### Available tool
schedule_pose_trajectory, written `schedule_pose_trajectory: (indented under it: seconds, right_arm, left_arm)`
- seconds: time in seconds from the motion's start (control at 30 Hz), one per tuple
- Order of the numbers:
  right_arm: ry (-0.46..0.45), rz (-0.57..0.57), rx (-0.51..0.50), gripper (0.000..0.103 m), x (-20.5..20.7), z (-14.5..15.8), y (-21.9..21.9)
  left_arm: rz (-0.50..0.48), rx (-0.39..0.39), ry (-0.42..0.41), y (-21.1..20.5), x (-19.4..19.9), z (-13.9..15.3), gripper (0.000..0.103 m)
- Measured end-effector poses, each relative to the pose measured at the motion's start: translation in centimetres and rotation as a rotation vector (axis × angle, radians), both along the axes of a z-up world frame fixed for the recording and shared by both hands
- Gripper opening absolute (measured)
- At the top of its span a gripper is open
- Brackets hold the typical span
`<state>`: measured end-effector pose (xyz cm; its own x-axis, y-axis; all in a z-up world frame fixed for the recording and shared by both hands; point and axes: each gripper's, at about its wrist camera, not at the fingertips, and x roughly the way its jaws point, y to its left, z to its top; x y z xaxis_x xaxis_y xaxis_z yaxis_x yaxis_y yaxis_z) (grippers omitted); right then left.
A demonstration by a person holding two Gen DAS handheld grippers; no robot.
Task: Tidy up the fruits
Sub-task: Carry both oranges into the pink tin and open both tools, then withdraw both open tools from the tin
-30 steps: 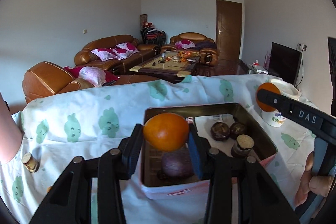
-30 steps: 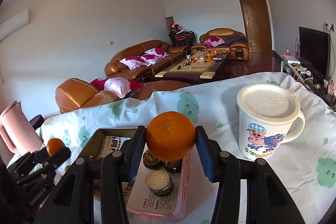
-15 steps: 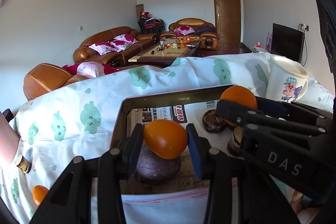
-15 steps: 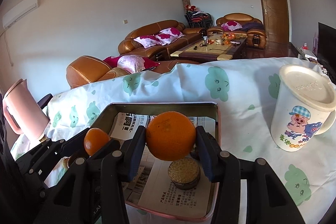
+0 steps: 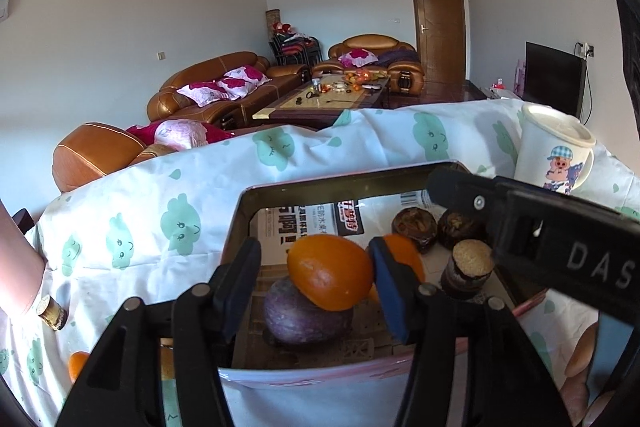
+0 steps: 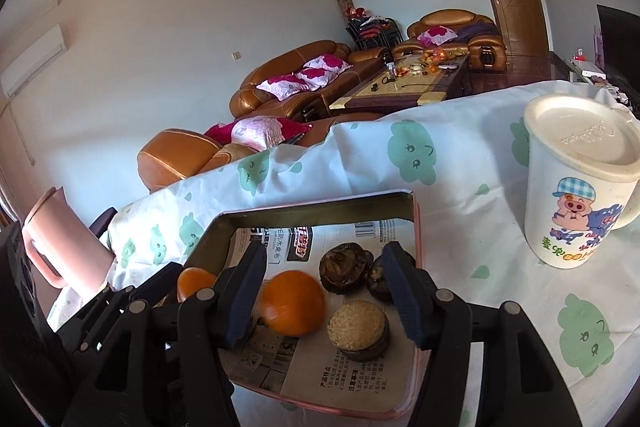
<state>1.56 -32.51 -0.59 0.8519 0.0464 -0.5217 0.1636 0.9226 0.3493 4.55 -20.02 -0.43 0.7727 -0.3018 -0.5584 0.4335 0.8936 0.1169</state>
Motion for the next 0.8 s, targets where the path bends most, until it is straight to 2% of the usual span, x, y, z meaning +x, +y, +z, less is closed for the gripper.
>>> schedule_pose_trajectory:
  seconds: [0.23,0.43,0.63,0.73,0.8]
  right_arm:
    - [-0.056,-0.069,-0.001,0.068,-1.0,0.9,-0.9]
    - [-0.07,-0.107,-0.019,0.068,-1.5,1.2,-1.1]
    - [-0.061,-0.115,-0.039,0.069,-1.4,1.0,-1.1]
    - [-0.079,-0.138,-0.103,0.069,-1.6,1.2,-0.5]
    - [-0.09,-0.184,-0.196,0.069,-1.8,1.5,0.2]
  left_arm:
    - [0.048,0.011,-0.048,0.3,-0.5,0.3,0.103]
    - [0.045,0.03,-0.076,0.1,-1.1,0.5,0.103]
    - [0.058,0.026,-0.06,0.3,-1.0,0.4,0.103]
    - [0.067,0.015,-0.053,0.6,-0.9,0.4,0.103]
    - [0.075,0.011,-0.051,0.8,-0.9,0.4,0.103]
